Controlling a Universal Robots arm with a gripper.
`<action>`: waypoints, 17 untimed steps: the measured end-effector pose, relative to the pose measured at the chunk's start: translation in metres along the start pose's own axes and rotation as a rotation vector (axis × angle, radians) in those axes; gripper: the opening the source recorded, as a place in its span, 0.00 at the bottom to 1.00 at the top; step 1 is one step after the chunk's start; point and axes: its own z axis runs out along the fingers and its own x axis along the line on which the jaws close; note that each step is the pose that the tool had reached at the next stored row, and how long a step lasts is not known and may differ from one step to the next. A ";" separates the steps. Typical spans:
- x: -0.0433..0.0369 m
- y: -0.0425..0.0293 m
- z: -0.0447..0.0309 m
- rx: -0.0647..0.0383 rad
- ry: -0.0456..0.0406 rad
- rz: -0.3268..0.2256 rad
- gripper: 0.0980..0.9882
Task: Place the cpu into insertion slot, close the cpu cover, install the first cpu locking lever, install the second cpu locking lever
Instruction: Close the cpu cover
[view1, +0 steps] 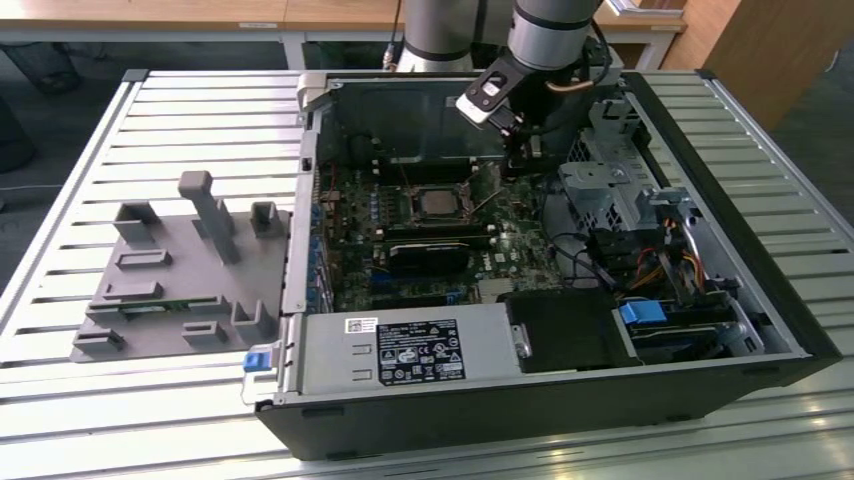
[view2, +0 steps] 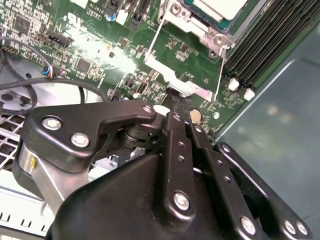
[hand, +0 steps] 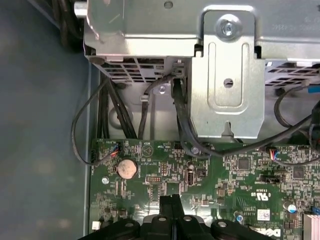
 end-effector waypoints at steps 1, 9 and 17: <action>0.0000 -0.0013 0.0001 0.000 0.0000 0.000 0.01; 0.0001 -0.0132 0.0008 0.000 0.0000 0.000 0.01; 0.0005 -0.0275 0.0018 0.000 0.0001 0.000 0.01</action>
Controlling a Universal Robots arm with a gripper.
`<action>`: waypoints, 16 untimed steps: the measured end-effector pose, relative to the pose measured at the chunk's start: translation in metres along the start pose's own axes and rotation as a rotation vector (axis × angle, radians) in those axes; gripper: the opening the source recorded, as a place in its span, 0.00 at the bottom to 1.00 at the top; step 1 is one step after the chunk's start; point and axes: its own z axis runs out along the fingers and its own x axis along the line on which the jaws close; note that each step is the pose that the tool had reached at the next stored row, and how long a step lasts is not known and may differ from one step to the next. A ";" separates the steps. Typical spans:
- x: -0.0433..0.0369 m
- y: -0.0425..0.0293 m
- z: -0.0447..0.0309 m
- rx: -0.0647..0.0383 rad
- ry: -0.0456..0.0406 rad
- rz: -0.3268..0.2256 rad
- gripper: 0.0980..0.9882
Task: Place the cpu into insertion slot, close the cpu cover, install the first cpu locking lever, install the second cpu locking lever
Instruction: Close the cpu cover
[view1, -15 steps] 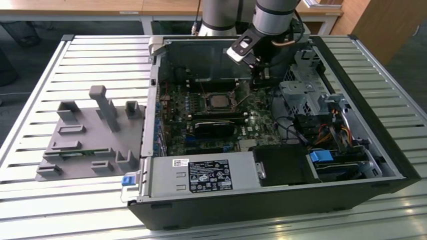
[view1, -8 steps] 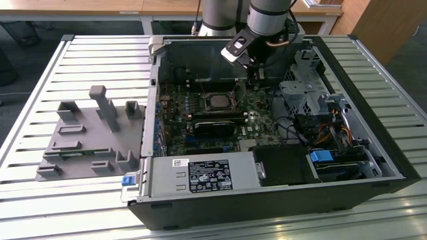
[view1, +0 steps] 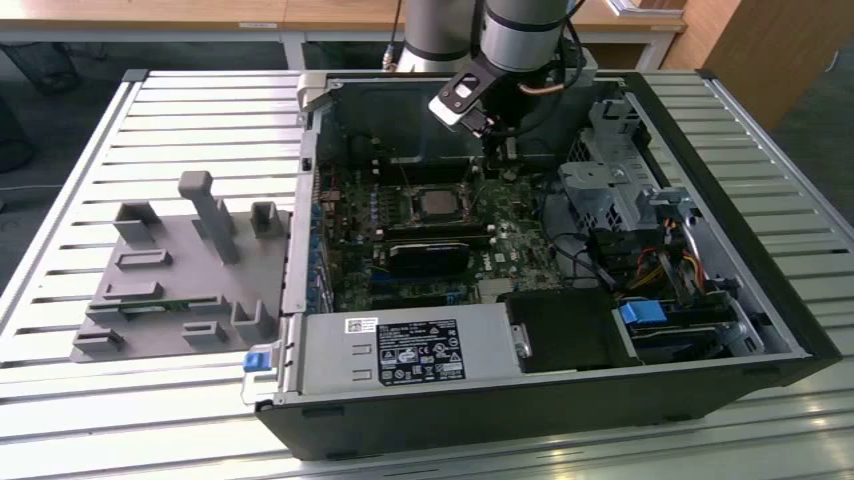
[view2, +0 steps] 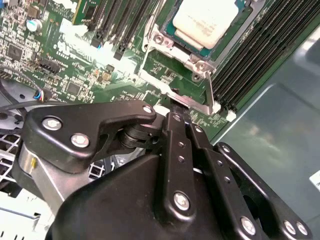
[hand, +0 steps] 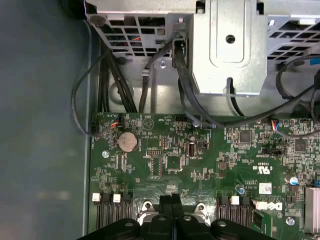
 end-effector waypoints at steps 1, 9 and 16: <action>0.0000 -0.0011 0.0001 0.000 -0.0001 0.000 0.01; 0.0001 -0.0104 0.0010 0.000 -0.0003 0.000 0.01; 0.0003 -0.0149 0.0024 0.000 -0.0001 0.000 0.01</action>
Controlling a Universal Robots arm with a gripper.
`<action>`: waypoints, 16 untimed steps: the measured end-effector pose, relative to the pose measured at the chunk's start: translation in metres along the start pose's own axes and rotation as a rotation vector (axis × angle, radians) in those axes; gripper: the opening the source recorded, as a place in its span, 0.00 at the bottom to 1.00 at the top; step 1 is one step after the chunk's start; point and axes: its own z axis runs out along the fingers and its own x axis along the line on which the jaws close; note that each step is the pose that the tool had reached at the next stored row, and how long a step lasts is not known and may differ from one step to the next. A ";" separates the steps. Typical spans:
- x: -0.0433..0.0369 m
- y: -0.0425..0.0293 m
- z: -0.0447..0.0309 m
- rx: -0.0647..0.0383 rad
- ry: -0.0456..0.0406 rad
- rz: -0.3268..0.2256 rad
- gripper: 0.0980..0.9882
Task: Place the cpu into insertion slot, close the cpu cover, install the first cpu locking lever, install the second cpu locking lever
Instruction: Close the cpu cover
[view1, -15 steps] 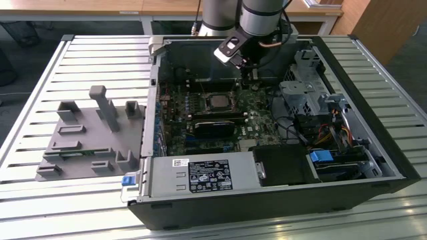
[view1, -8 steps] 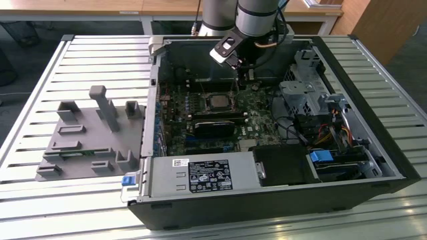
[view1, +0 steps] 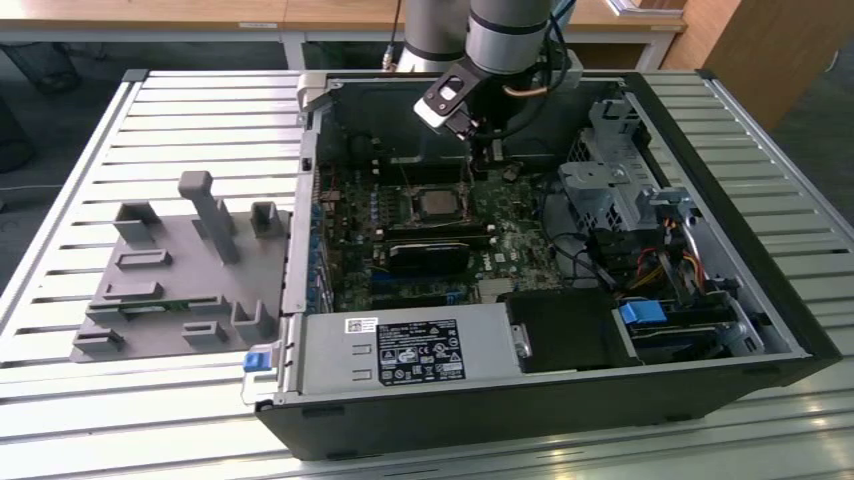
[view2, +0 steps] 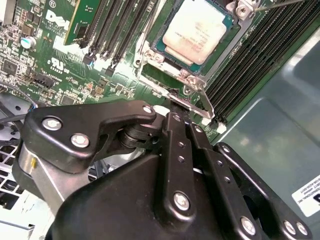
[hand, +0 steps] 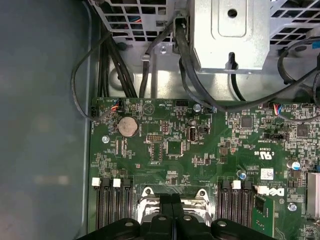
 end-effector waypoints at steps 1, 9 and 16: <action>0.0000 -0.0003 0.0002 0.000 -0.0001 0.000 0.01; 0.0001 -0.0056 0.0019 0.000 -0.0002 0.000 0.01; 0.0002 -0.0176 0.0039 0.000 0.0002 0.000 0.01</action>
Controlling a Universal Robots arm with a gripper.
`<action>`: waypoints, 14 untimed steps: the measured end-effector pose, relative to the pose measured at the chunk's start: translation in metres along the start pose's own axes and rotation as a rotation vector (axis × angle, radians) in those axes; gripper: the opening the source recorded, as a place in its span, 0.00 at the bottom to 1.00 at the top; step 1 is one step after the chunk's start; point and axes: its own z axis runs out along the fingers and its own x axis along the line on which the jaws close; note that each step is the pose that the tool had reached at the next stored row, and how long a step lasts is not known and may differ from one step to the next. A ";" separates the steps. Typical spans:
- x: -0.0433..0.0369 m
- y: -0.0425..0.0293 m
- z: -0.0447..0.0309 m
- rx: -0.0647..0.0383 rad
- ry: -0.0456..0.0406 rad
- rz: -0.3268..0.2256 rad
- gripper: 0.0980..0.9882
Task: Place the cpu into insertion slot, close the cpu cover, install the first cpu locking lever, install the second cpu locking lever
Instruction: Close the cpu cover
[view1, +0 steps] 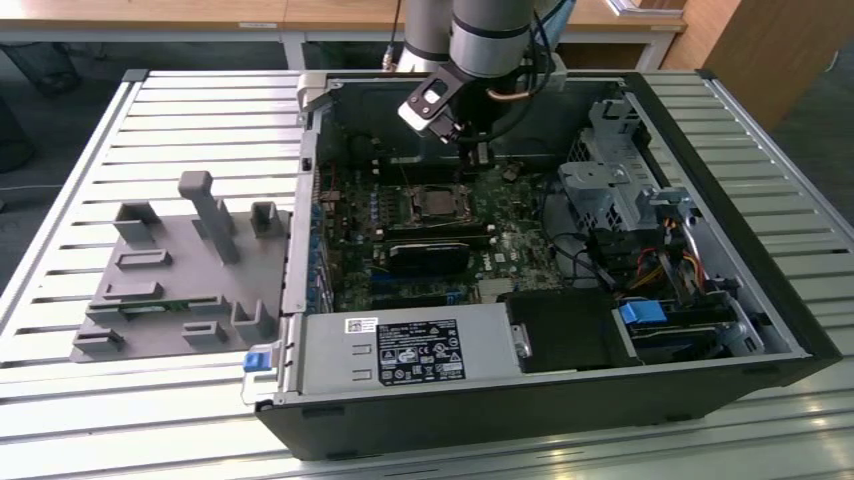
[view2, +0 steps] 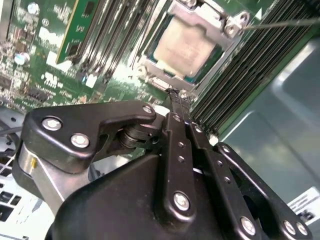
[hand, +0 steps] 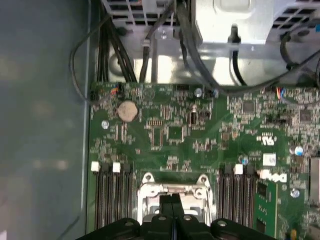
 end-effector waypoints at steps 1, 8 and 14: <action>0.0000 -0.0021 0.0009 0.000 -0.0001 0.000 0.01; -0.0007 -0.0058 0.0121 0.000 -0.0003 0.000 0.01; -0.0012 -0.0211 0.0143 0.000 -0.0002 -0.003 0.01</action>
